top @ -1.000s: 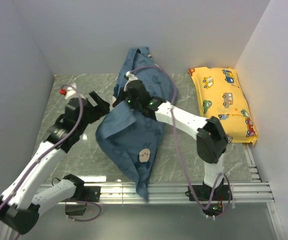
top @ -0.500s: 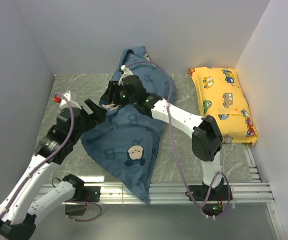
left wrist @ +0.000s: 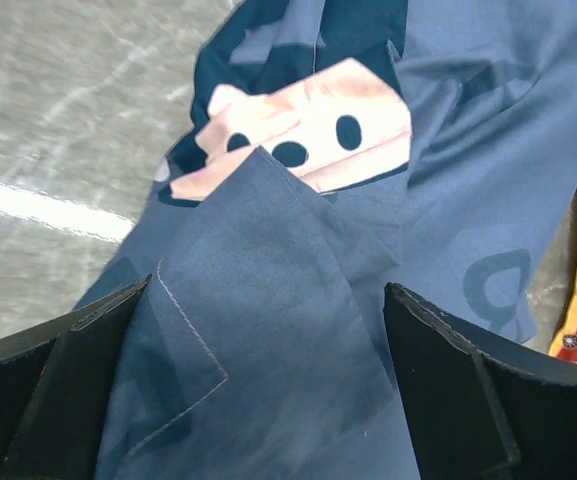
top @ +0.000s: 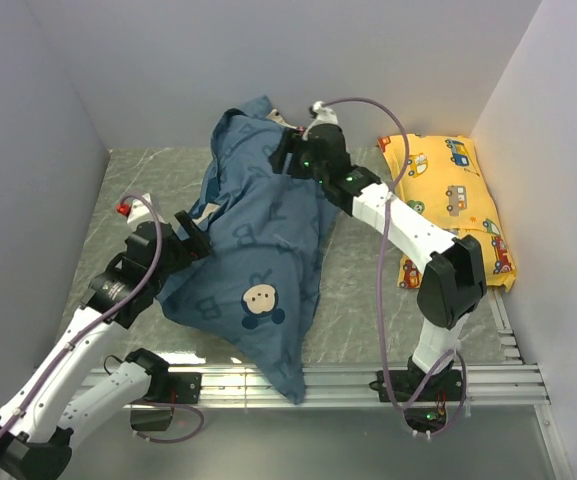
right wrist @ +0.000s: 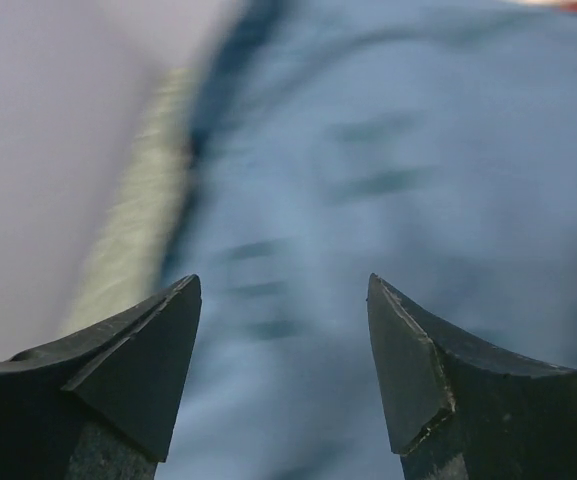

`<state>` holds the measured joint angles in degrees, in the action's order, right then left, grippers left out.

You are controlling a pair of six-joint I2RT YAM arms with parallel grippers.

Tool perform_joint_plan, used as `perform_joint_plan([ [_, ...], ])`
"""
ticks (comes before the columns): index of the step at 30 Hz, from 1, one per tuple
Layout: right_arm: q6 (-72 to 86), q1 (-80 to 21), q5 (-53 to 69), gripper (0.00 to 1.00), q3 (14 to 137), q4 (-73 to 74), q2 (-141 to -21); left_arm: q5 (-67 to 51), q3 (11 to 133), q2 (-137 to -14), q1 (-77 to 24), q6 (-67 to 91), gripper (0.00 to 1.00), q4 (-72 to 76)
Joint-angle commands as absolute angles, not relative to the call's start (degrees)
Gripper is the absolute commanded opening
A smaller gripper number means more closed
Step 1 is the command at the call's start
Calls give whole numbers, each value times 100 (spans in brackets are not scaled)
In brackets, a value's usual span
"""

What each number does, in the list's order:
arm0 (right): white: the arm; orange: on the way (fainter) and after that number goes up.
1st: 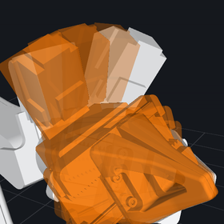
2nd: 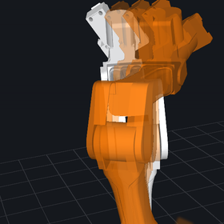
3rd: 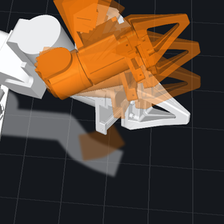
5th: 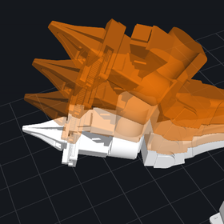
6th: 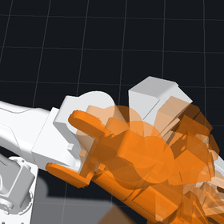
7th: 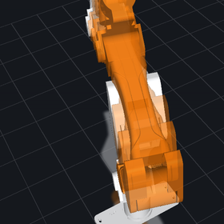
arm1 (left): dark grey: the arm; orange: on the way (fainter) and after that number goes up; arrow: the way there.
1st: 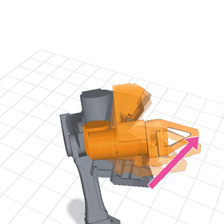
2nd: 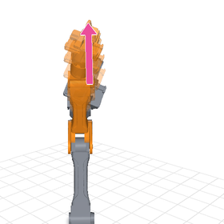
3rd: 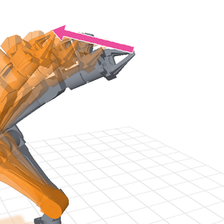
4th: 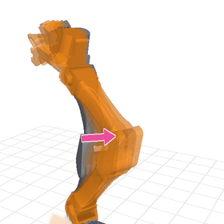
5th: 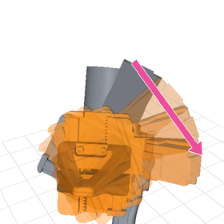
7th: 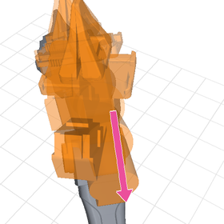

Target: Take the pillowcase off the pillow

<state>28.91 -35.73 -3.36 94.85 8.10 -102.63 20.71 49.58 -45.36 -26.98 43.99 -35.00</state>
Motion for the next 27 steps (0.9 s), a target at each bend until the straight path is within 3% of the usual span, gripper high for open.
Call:
perform_joint_plan([
  [1, 2619, -3174, -589, 75, 9045, 853, -10300, 2434, 5387, -4333, -2716, 4140, 99, -3621],
  [11, 2575, -2821, -256, 75, 9606, 1090, -11293, 2260, 5968, -4420, -2725, 3876, 99, -3815],
  [13, 2645, -2821, -185, 70, 9580, 1028, -11338, 1812, 5941, -4517, -2725, 3919, 99, -3649],
  [14, 2663, -2821, -106, 65, 9476, 1002, -11338, 1645, 5863, -4622, -2725, 3946, 99, -3569],
  [16, 2707, -2821, -97, 40, 9213, 879, -11207, 1214, 5766, -4737, -2759, 4051, 99, -3298],
  [17, 2742, -2821, -131, 20, 9098, 835, -11128, 1108, 5644, -4755, -2786, 4078, 98, -3200],
  [19, 2821, -2821, -184, 7, 8641, 686, -10812, 862, 5467, -4825, -2900, 4166, 95, -3006],
  [20, 2821, -2830, -202, 0, 8500, 633, -10689, 800, 5423, -4860, -2935, 4192, 91, -2858],
  [22, 2900, -2830, -237, 0, 8063, 519, -10312, 599, 5327, -4965, -3014, 4219, 83, -2743],
  [23, 2918, -2830, -211, 0, 7903, 449, -10170, 554, 5230, -5122, -3032, 4219, 72, -2690],
  [25, 3023, -2865, -167, 0, 7465, 282, -9750, 501, 5168, -5430, -3032, 4210, 61, -2549],
  [26, 3058, -2900, -150, 0, 7331, 220, -9617, 510, 5159, -5553, -3032, 4210, 49, -2523],
  [27, 3137, -2935, -123, 0, 7208, 150, -9485, 614, 5177, -5685, -3032, 4227, 44, -2453],
])
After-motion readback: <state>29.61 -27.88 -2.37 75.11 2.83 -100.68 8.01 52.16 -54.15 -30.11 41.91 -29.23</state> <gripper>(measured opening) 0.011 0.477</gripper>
